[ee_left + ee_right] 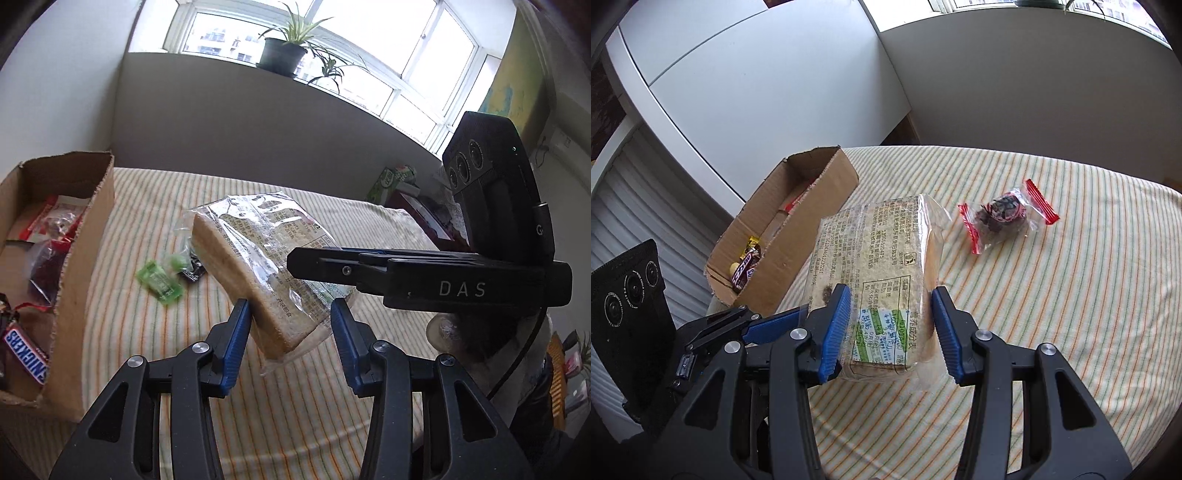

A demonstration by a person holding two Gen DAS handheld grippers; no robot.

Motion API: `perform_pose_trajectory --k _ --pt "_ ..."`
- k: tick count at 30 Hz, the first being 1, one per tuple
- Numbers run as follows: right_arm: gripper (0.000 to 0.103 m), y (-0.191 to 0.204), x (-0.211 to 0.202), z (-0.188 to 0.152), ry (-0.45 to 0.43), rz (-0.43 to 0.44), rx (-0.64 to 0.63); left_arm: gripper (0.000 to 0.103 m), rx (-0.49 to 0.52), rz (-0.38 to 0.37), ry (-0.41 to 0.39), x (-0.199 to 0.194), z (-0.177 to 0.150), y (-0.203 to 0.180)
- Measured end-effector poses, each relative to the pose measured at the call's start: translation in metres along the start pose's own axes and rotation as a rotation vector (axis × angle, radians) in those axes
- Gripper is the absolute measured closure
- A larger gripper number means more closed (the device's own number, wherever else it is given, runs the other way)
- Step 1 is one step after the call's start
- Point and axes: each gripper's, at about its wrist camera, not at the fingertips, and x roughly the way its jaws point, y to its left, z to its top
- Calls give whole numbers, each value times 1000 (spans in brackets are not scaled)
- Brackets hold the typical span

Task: Organize snacks
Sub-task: 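Carry the bread loaf into the box and open the right tool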

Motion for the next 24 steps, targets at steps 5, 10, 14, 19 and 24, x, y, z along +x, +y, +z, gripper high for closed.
perform_pose_trajectory --k 5,10,14,19,24 --pt "55 32 6 19 -22 32 -40 60 -22 23 -63 -26 6 19" --pt "55 63 22 29 -18 47 -78 60 -55 54 -103 -43 8 44" --pt "55 86 38 37 -9 73 -102 60 -78 88 -135 -60 7 64" --pt "55 113 61 48 10 103 -131 60 -117 116 -164 -75 2 89" --pt "55 135 88 57 38 126 -164 60 -163 143 -180 -85 0 115"
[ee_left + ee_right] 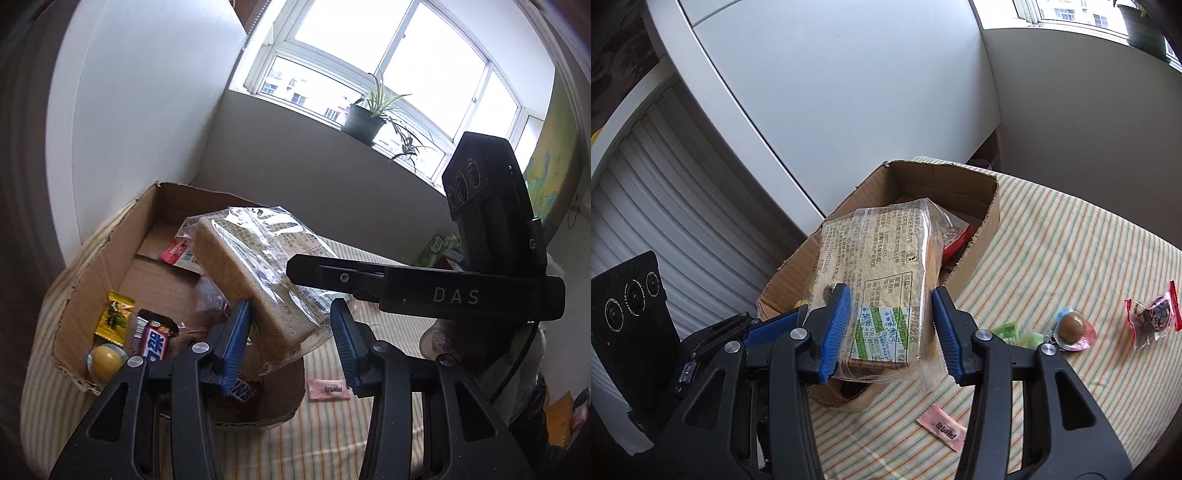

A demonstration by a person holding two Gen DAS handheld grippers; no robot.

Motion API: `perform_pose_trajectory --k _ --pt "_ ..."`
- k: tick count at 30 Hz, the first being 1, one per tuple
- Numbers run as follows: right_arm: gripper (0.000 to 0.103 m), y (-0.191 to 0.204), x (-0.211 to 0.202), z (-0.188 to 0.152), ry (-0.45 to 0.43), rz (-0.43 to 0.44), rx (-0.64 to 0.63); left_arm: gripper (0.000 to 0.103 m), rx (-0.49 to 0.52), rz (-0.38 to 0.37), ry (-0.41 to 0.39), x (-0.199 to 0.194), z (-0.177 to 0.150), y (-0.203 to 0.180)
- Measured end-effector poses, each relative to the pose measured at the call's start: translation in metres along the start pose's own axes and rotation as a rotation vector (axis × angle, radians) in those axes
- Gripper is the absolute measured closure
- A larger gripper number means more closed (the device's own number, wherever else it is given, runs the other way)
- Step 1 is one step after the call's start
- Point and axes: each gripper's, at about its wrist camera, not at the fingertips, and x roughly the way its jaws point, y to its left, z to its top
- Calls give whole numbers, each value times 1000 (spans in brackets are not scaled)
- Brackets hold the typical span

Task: Organize snacks
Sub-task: 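Carry the bread loaf into the box and open the right tool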

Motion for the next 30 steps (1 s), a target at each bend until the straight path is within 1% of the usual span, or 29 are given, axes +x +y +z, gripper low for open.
perform_pose_trajectory --k 4,8,10,15,19,21,30 --pt "55 5 19 8 15 16 -5 61 -12 26 -4 -5 3 17" --pt "55 10 37 16 26 18 -14 60 -37 43 3 -2 7 32" --pt "55 12 46 18 35 22 -19 60 -45 64 7 0 8 38" --pt "55 14 62 22 51 18 -15 60 -80 79 22 6 9 51" --pt "55 14 64 21 40 -13 -11 61 -81 100 11 5 10 50" --pt "55 13 62 20 38 -2 -8 62 -83 96 1 2 10 49" --pt "55 14 44 16 14 -42 -28 62 -45 102 -13 1 11 38"
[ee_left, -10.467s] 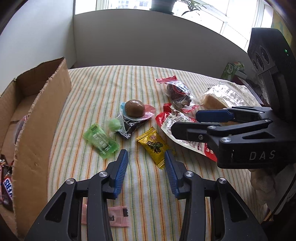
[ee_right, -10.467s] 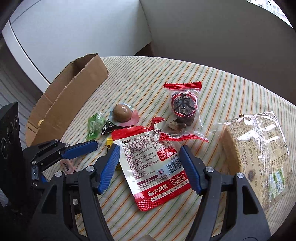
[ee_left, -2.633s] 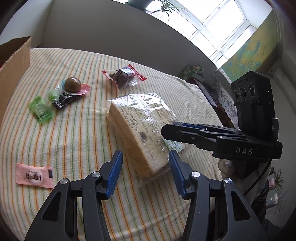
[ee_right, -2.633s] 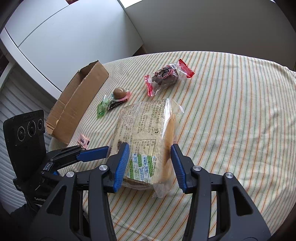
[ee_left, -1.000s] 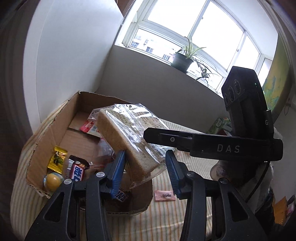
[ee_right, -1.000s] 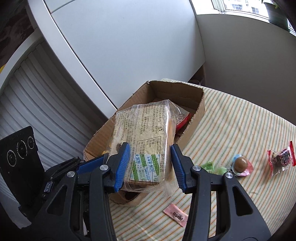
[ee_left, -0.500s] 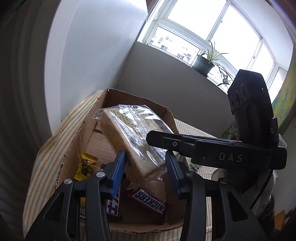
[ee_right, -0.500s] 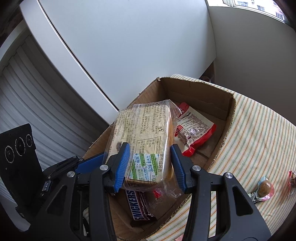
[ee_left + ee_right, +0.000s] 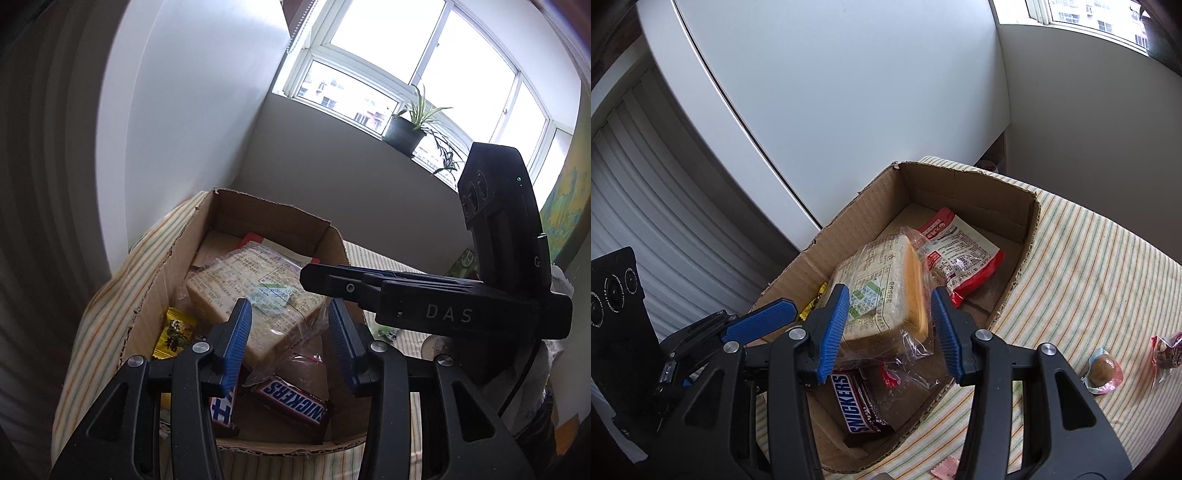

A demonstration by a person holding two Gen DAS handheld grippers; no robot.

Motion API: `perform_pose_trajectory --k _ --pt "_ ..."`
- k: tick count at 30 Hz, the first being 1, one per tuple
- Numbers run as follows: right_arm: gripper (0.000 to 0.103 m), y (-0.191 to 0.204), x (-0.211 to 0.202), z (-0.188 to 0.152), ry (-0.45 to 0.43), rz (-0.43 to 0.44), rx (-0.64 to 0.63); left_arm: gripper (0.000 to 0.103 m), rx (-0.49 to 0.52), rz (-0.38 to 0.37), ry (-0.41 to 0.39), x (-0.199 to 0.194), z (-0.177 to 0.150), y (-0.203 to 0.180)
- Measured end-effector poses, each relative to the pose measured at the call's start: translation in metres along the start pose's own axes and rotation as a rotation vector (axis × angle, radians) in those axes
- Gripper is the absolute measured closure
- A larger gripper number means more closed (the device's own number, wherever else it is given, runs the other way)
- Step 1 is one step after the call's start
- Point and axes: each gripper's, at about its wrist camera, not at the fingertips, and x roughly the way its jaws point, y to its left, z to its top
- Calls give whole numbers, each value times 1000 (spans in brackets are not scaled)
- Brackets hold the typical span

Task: Organize snacks
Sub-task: 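Carry the bread loaf into the box and open the right tool, then move the right tool to the red-wrapped chocolate while the left tool approaches the brown chocolate ball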

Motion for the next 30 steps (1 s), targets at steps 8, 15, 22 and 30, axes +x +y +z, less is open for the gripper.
perform_pose_trajectory --k 8,15,22,30 --pt "39 -12 -41 -7 -68 -82 -33 62 23 -3 -8 -2 -2 -16" --pt "38 -51 -87 -18 -129 -138 12 62 40 -41 -10 0 -2 -37" --pt "38 -107 -118 -34 -142 -220 114 62 87 -79 15 14 -7 -71" --pt "38 -161 -130 -52 -121 -341 189 62 154 -130 74 39 -17 -114"
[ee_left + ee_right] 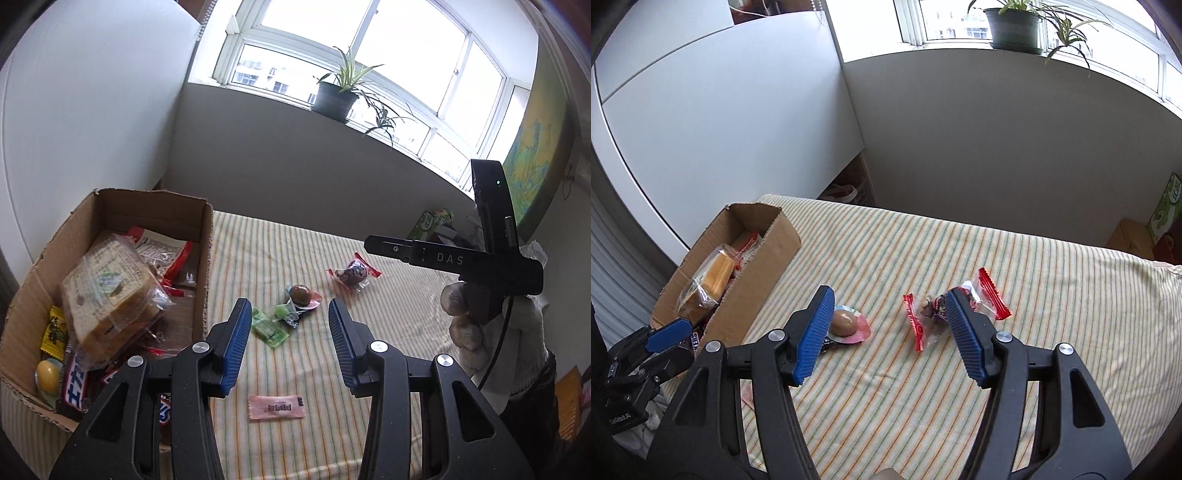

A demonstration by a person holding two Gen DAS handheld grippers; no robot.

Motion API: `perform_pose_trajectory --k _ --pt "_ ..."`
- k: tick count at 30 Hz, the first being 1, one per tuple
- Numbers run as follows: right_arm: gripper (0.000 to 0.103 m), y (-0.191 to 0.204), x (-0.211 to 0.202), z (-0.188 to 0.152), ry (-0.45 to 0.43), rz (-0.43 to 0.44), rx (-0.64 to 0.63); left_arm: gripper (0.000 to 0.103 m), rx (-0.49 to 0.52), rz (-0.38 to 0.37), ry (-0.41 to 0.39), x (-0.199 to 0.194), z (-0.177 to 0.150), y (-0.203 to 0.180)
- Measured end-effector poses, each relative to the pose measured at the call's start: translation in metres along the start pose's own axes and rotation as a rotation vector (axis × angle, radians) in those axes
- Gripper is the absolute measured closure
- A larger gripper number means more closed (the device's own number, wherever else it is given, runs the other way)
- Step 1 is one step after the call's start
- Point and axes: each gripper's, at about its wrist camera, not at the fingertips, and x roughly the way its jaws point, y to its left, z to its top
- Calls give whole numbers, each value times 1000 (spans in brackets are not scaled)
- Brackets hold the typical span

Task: Organize snacks
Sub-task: 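Move the right tool to the red-wrapped chocolate while the left tool approaches the brown chocolate ball, then grasp the red-wrapped chocolate with the right tool while the left tool grasps the brown chocolate ball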

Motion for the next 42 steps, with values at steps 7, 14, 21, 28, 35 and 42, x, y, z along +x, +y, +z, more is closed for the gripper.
perform_pose_trajectory --k 7,14,21,28,35,42 --pt "38 -47 21 -6 54 -50 118 60 33 -25 84 39 0 -25" --pt "28 -75 36 -15 112 10 236 57 75 11 157 79 1 -39" --pt "28 -77 45 -14 129 13 258 57 74 61 195 105 5 -34" --pt "28 -79 64 -12 156 10 290 57 74 80 212 120 9 -36" --pt "28 -69 78 -10 172 -22 245 57 59 105 237 132 7 -28" --pt "42 -60 81 -12 171 -63 199 57 40 109 241 138 7 -23"
